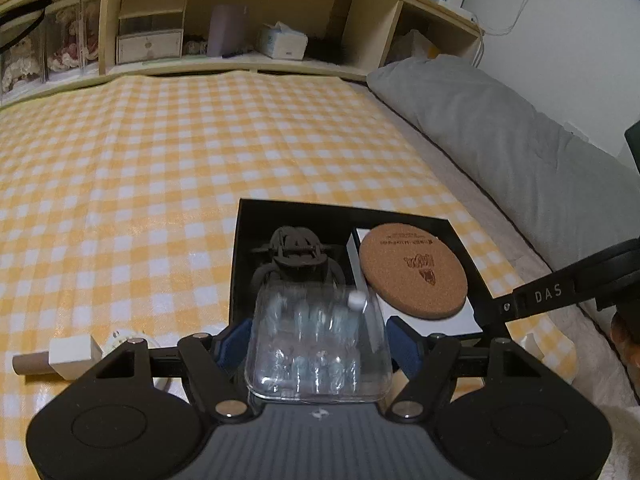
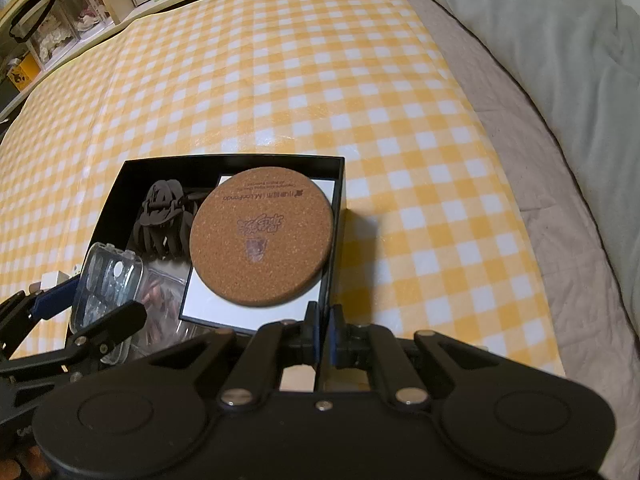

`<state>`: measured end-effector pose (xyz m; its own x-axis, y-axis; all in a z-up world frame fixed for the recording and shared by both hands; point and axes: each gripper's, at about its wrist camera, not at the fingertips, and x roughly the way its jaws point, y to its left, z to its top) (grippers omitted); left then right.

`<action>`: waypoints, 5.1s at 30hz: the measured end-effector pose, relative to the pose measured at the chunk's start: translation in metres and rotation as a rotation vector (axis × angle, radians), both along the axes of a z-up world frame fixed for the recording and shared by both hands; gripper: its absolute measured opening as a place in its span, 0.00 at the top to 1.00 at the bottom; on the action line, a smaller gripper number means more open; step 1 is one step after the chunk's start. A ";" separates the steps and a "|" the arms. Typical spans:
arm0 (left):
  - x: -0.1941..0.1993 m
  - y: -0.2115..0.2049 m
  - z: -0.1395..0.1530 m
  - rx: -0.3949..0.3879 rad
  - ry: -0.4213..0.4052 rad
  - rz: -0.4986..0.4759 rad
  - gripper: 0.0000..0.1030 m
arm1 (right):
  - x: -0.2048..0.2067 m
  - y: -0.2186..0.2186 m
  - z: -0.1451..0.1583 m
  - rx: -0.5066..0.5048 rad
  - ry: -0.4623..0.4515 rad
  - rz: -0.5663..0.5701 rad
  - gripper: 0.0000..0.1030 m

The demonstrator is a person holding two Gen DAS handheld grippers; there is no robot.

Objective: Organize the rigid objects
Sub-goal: 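Carry the screw case into the black box and release it with the left tool, then move the left tool to the brown-and-white tube and grasp it, then lower the tube into the black box and open the left tool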

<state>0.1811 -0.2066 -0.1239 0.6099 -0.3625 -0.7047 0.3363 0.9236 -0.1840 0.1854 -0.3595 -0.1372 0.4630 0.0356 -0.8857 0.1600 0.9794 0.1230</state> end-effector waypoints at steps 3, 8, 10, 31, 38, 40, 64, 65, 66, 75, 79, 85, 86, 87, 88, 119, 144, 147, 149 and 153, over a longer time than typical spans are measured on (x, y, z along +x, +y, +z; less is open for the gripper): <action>0.001 -0.001 0.000 -0.011 0.025 -0.003 0.22 | 0.000 0.000 0.000 0.001 0.000 0.000 0.95; 0.000 -0.003 0.000 0.010 0.035 -0.019 0.20 | 0.000 0.000 0.000 0.001 0.001 -0.001 0.95; 0.000 -0.002 0.000 0.012 0.041 -0.024 0.19 | 0.000 0.000 0.000 0.000 0.001 0.000 0.95; 0.003 0.016 0.052 0.023 0.003 -0.088 0.00 | 0.000 0.000 -0.001 -0.005 0.000 0.010 0.95; 0.004 0.050 0.073 0.017 -0.009 -0.020 0.00 | 0.000 0.005 0.002 -0.021 0.001 0.030 0.94; 0.005 0.062 0.073 0.031 -0.007 -0.010 0.00 | 0.000 0.004 0.001 -0.016 0.000 0.030 0.94; 0.052 0.175 -0.014 0.045 0.221 0.279 0.00 | 0.000 0.004 -0.001 -0.022 -0.001 0.041 0.93; 0.054 0.176 -0.017 0.039 0.229 0.283 0.00 | 0.000 0.004 -0.001 -0.023 -0.002 0.041 0.93; 0.055 0.177 -0.019 0.034 0.233 0.289 0.00 | 0.000 0.004 -0.001 -0.023 -0.002 0.041 0.93; 0.058 0.161 -0.026 0.063 0.178 0.313 0.03 | 0.000 0.005 -0.001 -0.026 -0.002 0.042 0.93; 0.061 0.157 -0.032 0.089 0.196 0.286 0.05 | 0.000 0.005 -0.001 -0.027 -0.003 0.043 0.93; 0.065 0.154 -0.037 0.106 0.204 0.300 0.11 | 0.000 0.006 -0.001 -0.034 -0.002 0.045 0.92; 0.066 0.154 -0.038 0.113 0.204 0.301 0.12 | 0.000 0.006 -0.001 -0.037 -0.002 0.046 0.92; 0.066 0.154 -0.039 0.118 0.205 0.306 0.15 | 0.000 0.007 -0.002 -0.040 -0.002 0.048 0.92; 0.067 0.155 -0.040 0.113 0.208 0.307 0.15 | 0.000 0.007 -0.002 -0.043 -0.002 0.050 0.92; 0.041 0.062 0.044 -0.043 0.069 0.074 0.16 | 0.000 0.009 -0.002 -0.050 -0.004 0.061 0.92; 0.058 0.000 0.019 0.071 0.091 -0.060 0.08 | -0.002 0.004 -0.002 -0.023 -0.014 0.060 0.92; 0.055 0.002 0.015 0.073 0.112 -0.070 0.08 | -0.002 0.004 -0.002 -0.024 -0.014 0.061 0.92; 0.052 0.003 0.014 0.073 0.127 -0.070 0.07 | -0.002 0.004 -0.002 -0.022 -0.014 0.059 0.92; 0.047 0.004 0.012 0.071 0.143 -0.081 0.06 | -0.002 0.005 -0.002 -0.024 -0.014 0.060 0.92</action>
<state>0.2278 -0.2030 -0.1121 0.4723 -0.3521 -0.8081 0.3847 0.9072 -0.1704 0.1839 -0.3550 -0.1394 0.4731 0.0427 -0.8800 0.0994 0.9899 0.1015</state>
